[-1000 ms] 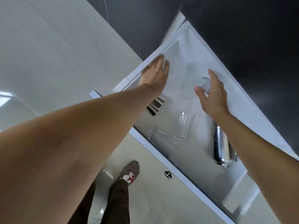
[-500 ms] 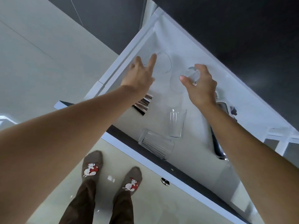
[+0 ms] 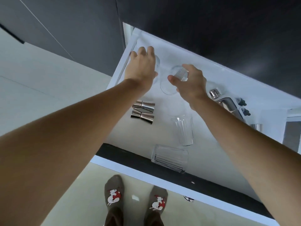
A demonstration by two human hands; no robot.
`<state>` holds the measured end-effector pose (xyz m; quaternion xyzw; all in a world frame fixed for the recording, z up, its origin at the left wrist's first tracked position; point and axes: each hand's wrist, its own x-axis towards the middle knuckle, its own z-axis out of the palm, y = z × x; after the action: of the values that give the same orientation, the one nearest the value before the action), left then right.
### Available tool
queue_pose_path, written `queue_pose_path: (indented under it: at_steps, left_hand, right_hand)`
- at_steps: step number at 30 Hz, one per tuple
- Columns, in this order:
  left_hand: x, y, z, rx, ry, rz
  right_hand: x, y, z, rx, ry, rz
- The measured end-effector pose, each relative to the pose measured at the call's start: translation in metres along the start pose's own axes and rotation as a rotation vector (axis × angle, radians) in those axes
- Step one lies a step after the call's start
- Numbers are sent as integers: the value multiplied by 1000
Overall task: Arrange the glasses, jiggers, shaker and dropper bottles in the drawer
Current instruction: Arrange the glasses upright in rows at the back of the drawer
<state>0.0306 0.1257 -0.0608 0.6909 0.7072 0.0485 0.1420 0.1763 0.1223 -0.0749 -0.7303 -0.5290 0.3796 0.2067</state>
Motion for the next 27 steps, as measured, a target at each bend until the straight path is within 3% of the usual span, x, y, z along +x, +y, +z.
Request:
queue_pose_path:
  at_steps: [12,17,22,24,27]
  left_hand:
    - [15,-3,0,-85,38,53]
    - [8,-1,4,-195,36,34]
    - [-33,7,3,-215,255,158]
    - [-59,11,10,-262,114,252]
    - [-93,14,27,-307,-450,368]
  right_hand:
    - [11,-15,14,157,122,123]
    - [7,-6,9,180,61,103]
    - [-21,16,-18,58,-13,85]
    - [-38,31,-28,-55,-62,96]
    - [-65,55,-38,-232,-241,170]
